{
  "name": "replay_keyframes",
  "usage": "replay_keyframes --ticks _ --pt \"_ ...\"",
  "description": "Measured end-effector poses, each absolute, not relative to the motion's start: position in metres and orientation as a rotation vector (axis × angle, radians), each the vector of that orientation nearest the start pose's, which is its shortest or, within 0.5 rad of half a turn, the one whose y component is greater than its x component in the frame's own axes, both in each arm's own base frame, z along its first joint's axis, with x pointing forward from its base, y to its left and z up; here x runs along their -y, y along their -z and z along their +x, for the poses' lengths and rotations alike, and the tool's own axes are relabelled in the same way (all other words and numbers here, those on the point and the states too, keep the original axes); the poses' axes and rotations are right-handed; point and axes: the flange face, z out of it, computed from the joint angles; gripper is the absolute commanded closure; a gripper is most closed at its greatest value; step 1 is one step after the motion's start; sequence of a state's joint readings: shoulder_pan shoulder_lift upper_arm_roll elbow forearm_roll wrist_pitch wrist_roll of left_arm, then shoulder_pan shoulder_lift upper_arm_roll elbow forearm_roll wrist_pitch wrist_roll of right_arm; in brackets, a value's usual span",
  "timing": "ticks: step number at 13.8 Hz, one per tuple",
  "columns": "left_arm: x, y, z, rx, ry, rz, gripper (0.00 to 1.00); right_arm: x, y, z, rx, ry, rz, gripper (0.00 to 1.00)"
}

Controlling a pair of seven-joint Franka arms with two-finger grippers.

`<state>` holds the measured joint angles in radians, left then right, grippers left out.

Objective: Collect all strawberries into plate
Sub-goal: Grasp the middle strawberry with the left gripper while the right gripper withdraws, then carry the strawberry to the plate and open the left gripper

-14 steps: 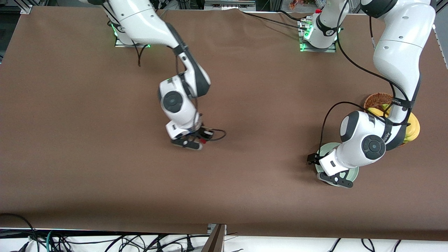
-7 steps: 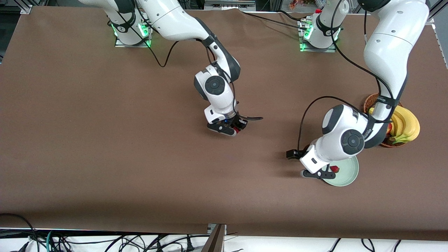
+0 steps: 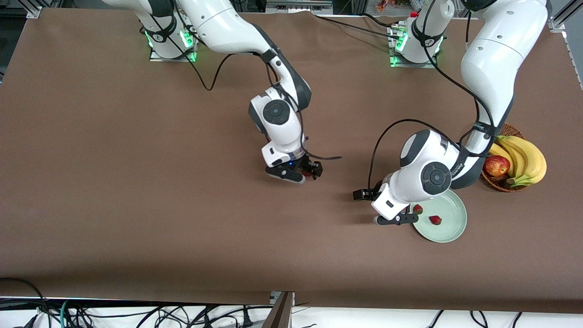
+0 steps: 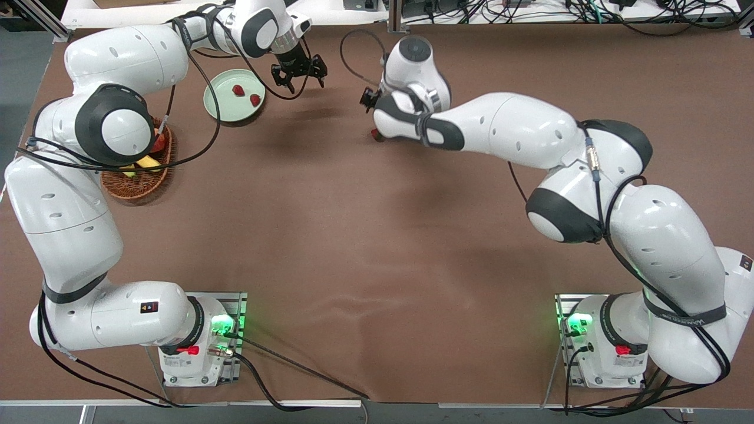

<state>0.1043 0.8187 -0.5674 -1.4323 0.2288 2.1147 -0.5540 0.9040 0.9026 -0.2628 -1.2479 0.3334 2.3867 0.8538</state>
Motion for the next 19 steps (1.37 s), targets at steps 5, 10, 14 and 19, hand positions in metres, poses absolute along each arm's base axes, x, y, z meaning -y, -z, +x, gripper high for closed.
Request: replay_keyframes --ticks 5,10,14,19 --pt "0.313 -0.253 0.646 0.424 -0.255 -3.260 0.00 -0.361 -0.368 0.671 -0.055 0.077 -2.979 0.00" --pt "0.365 -0.229 0.617 0.573 -0.309 -3.221 0.00 -0.191 -0.445 0.689 0.108 -0.168 -3.009 0.00" --pt "0.401 -0.205 0.600 0.665 -0.275 -3.230 0.00 -0.097 -0.515 0.673 0.071 -0.182 -3.101 0.00" --pt "0.408 -0.191 0.594 0.680 -0.264 -3.223 0.53 -0.067 -0.582 0.618 0.149 -0.137 -3.182 0.00"
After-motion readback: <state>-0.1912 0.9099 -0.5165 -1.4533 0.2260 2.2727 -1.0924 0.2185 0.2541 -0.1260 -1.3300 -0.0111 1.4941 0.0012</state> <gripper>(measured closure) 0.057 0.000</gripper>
